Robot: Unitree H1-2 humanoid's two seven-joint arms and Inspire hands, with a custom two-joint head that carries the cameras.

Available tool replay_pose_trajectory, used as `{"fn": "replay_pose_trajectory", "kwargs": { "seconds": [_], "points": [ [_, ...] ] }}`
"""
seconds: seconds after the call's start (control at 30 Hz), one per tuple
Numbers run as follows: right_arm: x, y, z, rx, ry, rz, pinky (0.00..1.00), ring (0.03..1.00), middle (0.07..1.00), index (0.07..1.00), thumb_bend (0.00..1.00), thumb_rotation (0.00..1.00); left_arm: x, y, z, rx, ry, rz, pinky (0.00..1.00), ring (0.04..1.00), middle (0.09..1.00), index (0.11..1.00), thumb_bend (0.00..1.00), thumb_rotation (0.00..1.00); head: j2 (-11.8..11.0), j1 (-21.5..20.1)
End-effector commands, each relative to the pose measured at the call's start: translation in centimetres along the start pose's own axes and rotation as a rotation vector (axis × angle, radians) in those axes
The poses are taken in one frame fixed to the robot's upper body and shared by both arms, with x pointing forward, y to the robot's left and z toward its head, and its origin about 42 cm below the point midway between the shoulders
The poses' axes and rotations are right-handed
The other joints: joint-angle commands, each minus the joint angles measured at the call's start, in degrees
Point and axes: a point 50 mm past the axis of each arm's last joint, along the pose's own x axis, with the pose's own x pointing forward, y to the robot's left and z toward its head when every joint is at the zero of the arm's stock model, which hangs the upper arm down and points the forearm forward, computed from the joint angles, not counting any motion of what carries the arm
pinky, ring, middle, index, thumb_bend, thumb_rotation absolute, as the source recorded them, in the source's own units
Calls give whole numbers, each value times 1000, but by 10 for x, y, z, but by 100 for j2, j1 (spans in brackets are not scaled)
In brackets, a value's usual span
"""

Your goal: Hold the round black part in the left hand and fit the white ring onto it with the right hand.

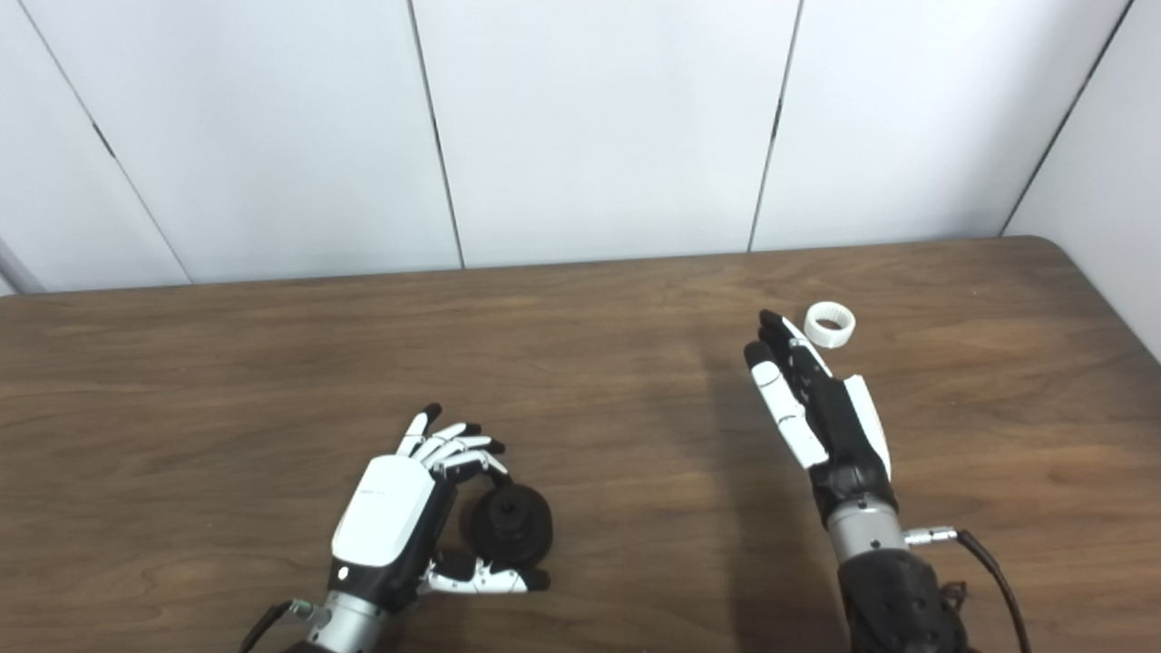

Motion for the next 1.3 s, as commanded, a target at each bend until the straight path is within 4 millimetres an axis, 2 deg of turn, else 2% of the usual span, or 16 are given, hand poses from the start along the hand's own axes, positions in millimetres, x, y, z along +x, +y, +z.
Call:
{"fn": "replay_pose_trajectory", "kwargs": {
  "seconds": [0.0, 0.1, 0.3, 0.43, 0.47, 0.6, 0.7, 0.93, 1.13, 1.27],
  "points": [
    [8, -10, 21, -34, -88, -26, 921, 914, 899, 892, 462, 861, -15, -22, -18, 15, 50, -78, 1000, 849, 754, 483, 525, 56, -3, -8],
    [12, -15, 25, -69, -90, -41, 905, 906, 890, 880, 474, 844, -13, -23, -21, 18, 46, -76, 1000, 848, 753, 483, 525, 56, -26, -47],
    [21, -26, 30, -135, -101, -69, 853, 878, 877, 855, 531, 730, -11, -27, -27, 35, 42, -85, 1000, 847, 757, 483, 525, 54, -68, -79],
    [28, -36, 34, -159, -108, -83, 835, 861, 853, 808, 606, 541, -12, -29, -30, 42, 42, -95, 1000, 842, 756, 483, 525, 55, -80, -113],
    [30, -39, 35, -172, -111, -88, 831, 860, 851, 806, 608, 533, -12, -30, -31, 44, 43, -96, 1000, 841, 756, 483, 525, 55, -80, -113],
    [37, -49, 38, -278, -119, -125, 706, 798, 795, 757, 667, 413, -12, -32, -33, 48, 45, -101, 1000, 844, 755, 483, 525, 55, -83, -158],
    [45, -59, 41, -349, -120, -144, 905, 907, 890, 757, 701, 302, -12, -33, -35, 56, 47, -108, 1000, 846, 754, 483, 525, 56, -80, -202],
    [71, -81, 43, -499, -98, -177, 895, 941, 931, 686, 770, 208, -12, -33, -39, 79, 58, -134, 1000, 852, 757, 483, 525, 57, -43, -316],
    [92, -95, 39, -634, -48, -156, 886, 976, 973, 689, 848, 188, -14, -31, -41, 92, 58, -157, 1000, 858, 761, 483, 525, 57, -25, -421],
    [105, -99, 35, -688, -12, -140, 969, 999, 988, 699, 875, 173, -15, -30, -42, 98, 57, -166, 1000, 857, 758, 483, 525, 57, -16, -468]
  ]
}}
